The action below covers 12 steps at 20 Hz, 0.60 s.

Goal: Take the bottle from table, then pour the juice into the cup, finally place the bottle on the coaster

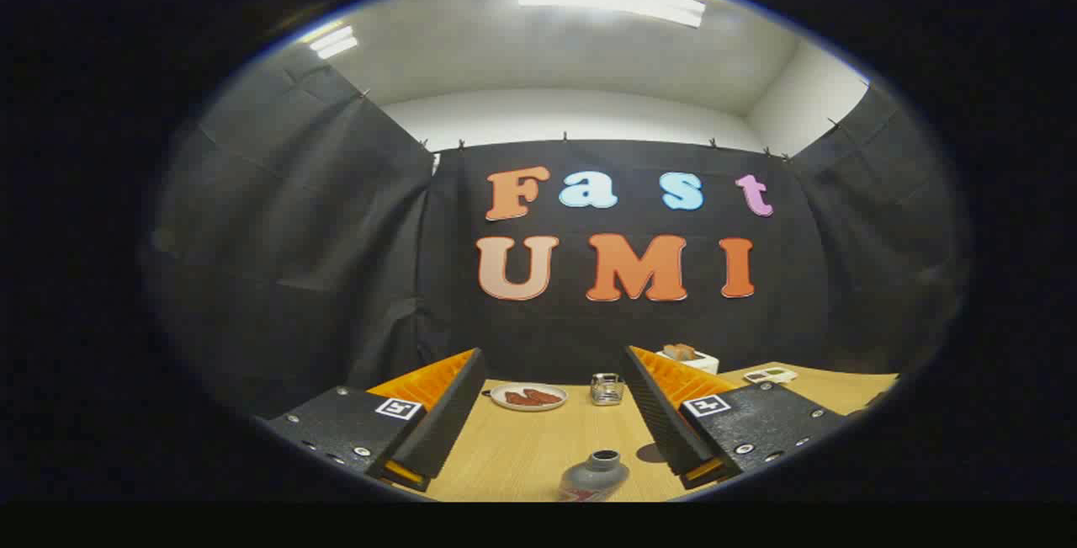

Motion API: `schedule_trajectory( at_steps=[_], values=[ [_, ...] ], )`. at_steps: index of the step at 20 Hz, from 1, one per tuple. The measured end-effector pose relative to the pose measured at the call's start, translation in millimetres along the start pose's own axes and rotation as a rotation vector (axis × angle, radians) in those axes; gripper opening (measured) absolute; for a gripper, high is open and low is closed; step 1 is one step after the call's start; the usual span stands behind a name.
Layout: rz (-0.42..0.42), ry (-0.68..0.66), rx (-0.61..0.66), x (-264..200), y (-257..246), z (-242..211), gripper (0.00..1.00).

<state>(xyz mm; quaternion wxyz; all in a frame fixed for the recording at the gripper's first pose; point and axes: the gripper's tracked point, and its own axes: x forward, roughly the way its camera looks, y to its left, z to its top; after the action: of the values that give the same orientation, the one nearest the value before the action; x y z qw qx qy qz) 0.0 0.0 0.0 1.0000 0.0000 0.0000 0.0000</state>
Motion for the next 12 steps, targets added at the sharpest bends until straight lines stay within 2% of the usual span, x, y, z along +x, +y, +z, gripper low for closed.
schedule_trajectory(
  at_steps=[3,5,8,12],
  values=[
    [-0.022,0.046,-0.006,-0.6,-11.8,-0.9,0.97],
    [-0.033,0.027,-0.001,-11.7,-15.3,1.7,0.97],
    [-0.022,-0.002,-0.042,-27.8,-22.2,2.1,0.97],
    [-0.009,0.026,-0.061,-42.8,-34.1,0.1,0.97]
  ],
)
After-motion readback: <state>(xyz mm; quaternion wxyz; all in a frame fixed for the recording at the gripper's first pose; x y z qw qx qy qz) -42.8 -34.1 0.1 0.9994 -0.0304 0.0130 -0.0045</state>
